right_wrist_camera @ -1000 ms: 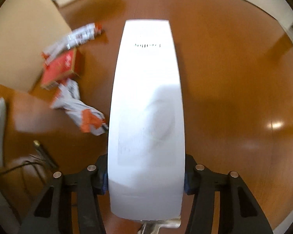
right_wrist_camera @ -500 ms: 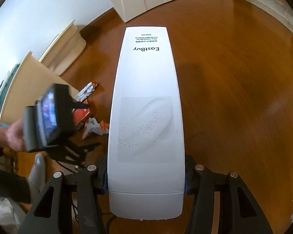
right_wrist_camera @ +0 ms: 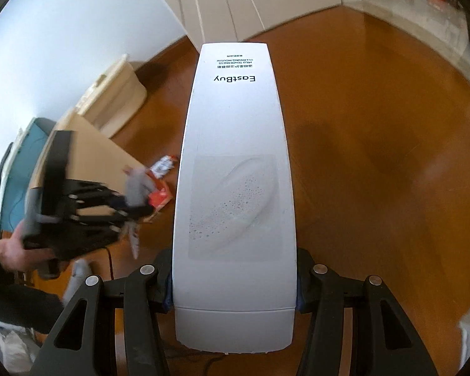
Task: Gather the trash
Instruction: 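Drop the wrapper from the left tool into the wastebasket while the right tool drops the EastBuy box, then grasp the silver metal clip with the right tool while the left tool grasps the black lighter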
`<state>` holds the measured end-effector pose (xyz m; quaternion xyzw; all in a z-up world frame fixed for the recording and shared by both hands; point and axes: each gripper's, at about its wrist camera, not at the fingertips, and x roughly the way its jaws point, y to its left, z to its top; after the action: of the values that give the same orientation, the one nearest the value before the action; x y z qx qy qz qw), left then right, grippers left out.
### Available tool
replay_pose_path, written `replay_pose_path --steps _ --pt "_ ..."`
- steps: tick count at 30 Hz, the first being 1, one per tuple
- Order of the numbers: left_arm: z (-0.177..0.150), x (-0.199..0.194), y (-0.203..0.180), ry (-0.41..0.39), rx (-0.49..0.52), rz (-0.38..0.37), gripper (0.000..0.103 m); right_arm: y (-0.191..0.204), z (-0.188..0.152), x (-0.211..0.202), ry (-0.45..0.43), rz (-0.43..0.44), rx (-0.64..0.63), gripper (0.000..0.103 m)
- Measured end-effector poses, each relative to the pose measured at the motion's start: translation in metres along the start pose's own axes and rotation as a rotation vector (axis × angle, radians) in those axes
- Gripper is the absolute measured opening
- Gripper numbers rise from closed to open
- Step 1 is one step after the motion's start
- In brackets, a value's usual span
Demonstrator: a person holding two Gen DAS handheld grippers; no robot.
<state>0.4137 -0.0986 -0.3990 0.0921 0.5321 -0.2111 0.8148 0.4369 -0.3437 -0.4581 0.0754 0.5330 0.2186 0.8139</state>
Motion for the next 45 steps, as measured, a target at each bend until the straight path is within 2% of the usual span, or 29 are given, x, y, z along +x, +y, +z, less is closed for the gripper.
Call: replay_pose_path --steps 2,3,5,6,8,9,11,12,13,14,16,20,22,26,30,31,33,35,37,39,40,42,44,45 --pt "0.008 -0.059 0.01 -0.097 -0.056 0.012 0.012 0.026 0.0 -0.038 -0.024 0.004 -0.005 0.055" --pt "0.006 -0.103 0.021 -0.166 -0.108 0.023 0.012 0.04 0.0 -0.055 -0.036 0.009 -0.013 0.055" --pt "0.005 -0.153 0.041 -0.24 -0.157 0.064 0.012 0.072 0.003 -0.088 -0.045 0.02 -0.038 0.055" --pt "0.0 -0.179 0.058 -0.266 -0.183 0.097 0.013 0.087 0.005 -0.1 -0.046 0.02 -0.055 0.055" --pt "-0.01 -0.197 0.086 -0.264 -0.24 0.15 0.015 0.122 0.011 -0.129 -0.053 0.015 -0.107 0.055" --pt "-0.017 -0.203 0.105 -0.256 -0.283 0.177 0.019 0.134 0.014 -0.14 -0.056 0.018 -0.124 0.055" --pt "-0.03 -0.199 0.142 -0.218 -0.353 0.214 0.051 0.164 0.022 -0.157 -0.057 0.027 -0.16 0.055" --pt "-0.038 -0.198 0.159 -0.185 -0.384 0.235 0.091 0.177 0.027 -0.163 -0.053 0.029 -0.171 0.055" --pt "-0.045 -0.195 0.168 -0.169 -0.399 0.237 0.103 0.188 0.031 -0.165 -0.047 0.033 -0.178 0.055" --pt "-0.044 -0.189 0.168 -0.15 -0.413 0.227 0.103 0.202 0.037 -0.164 -0.034 0.038 -0.187 0.055" --pt "-0.048 -0.202 0.185 -0.135 -0.457 0.18 0.103 0.225 0.041 -0.163 -0.001 0.043 -0.205 0.055" --pt "-0.056 -0.245 0.212 -0.185 -0.542 0.187 0.103 0.276 0.066 -0.136 0.066 0.093 -0.216 0.055" --pt "-0.064 -0.28 0.223 -0.225 -0.632 0.193 0.103 0.297 0.077 -0.112 0.111 0.109 -0.212 0.055" --pt "-0.095 -0.321 0.235 -0.31 -0.78 0.136 0.103 0.345 0.097 -0.029 0.201 0.121 -0.194 0.056" --pt "-0.105 -0.318 0.254 -0.31 -0.803 0.164 0.103 0.375 0.111 0.046 0.261 0.101 -0.124 0.059" --pt "-0.105 -0.315 0.258 -0.302 -0.807 0.164 0.103 0.379 0.111 0.062 0.284 0.081 -0.119 0.063" --pt "-0.104 -0.312 0.264 -0.289 -0.814 0.157 0.103 0.38 0.118 0.083 0.337 0.048 -0.095 0.067" --pt "-0.101 -0.312 0.267 -0.286 -0.809 0.156 0.103 0.373 0.12 0.081 0.361 0.063 -0.088 0.067" --pt "-0.099 -0.318 0.261 -0.295 -0.801 0.142 0.103 0.36 0.121 0.058 0.339 0.075 -0.128 0.069" --pt "-0.091 -0.316 0.246 -0.304 -0.748 0.132 0.103 0.348 0.12 0.035 0.311 0.048 -0.14 0.074" --pt "-0.088 -0.316 0.236 -0.306 -0.72 0.129 0.103 0.322 0.117 0.02 0.291 0.021 -0.135 0.078" --pt "-0.08 -0.306 0.212 -0.299 -0.655 0.12 0.103 0.278 0.105 0.006 0.279 -0.065 -0.148 0.08" --pt "-0.075 -0.291 0.19 -0.287 -0.613 0.105 0.103 0.243 0.08 0.009 0.301 -0.172 -0.249 0.08" --pt "-0.072 -0.284 0.179 -0.28 -0.593 0.101 0.103 0.229 0.065 0.013 0.324 -0.174 -0.291 0.079"
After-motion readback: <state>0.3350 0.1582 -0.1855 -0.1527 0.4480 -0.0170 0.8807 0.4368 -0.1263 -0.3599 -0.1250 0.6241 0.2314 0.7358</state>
